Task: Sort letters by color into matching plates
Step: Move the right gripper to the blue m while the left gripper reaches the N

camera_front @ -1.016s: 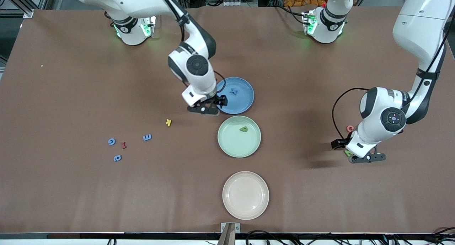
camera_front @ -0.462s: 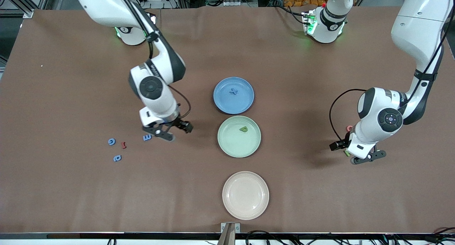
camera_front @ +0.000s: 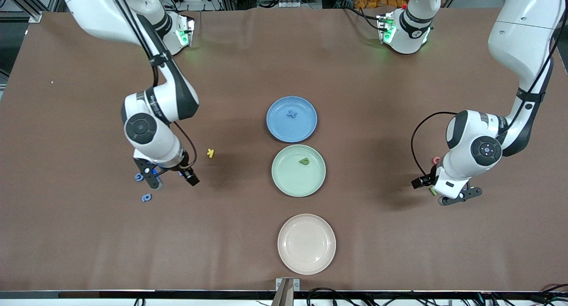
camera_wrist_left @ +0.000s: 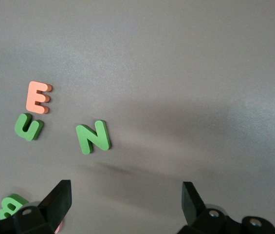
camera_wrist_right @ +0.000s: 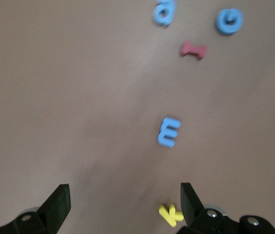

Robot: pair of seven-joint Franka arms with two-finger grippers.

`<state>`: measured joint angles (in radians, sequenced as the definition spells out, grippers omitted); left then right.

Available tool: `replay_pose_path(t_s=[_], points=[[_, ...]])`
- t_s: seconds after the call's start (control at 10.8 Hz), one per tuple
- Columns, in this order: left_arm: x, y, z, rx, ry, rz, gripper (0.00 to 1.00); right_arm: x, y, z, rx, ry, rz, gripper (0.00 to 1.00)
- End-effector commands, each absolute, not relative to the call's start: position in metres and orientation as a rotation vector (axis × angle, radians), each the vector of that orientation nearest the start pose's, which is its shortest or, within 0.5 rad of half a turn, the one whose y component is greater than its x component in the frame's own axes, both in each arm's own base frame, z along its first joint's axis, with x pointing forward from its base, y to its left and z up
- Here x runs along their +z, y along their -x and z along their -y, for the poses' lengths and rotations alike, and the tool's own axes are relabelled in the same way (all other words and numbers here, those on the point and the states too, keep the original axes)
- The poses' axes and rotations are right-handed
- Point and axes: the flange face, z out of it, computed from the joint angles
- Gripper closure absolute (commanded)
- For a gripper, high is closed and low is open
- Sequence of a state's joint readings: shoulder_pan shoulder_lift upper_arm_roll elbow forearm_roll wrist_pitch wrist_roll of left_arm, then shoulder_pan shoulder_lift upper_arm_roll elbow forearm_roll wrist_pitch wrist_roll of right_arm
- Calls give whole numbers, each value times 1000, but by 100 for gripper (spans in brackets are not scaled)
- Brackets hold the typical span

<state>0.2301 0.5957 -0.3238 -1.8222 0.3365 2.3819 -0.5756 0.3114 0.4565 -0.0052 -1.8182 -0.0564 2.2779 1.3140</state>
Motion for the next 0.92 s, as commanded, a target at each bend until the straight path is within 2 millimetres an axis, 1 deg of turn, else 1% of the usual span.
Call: replay_pose_path(t_s=[0.0,0.09,0.18,0.28,0.46,0.55,0.65,0.74,0.83], points=[[224,-650,45,-77,3035,504,0,281,-627,-148,1,2592,-1821,0],[223,-651,38,-75,3030,522,0,277,-629,-139,30,2530,-1882,0],[223,-652,17,-72,3012,572,0,268,-630,-129,46,2511,-1913,0],[221,-653,3,-70,3008,587,0,258,-632,-122,48,2505,-1922,0],[221,-654,0,-70,3003,612,0,246,-635,-115,7,2470,-1917,0],[213,-653,-6,-54,2997,647,0,235,-634,-115,2,2468,-1916,0],[208,-659,-16,-57,2976,735,0,226,-632,-116,-3,2468,-1910,0],[200,-665,-16,-57,2955,853,0,217,-630,-115,-18,2458,-1907,0],[193,-667,-16,-52,2921,972,0,204,-625,-116,-29,2454,-1899,0]])
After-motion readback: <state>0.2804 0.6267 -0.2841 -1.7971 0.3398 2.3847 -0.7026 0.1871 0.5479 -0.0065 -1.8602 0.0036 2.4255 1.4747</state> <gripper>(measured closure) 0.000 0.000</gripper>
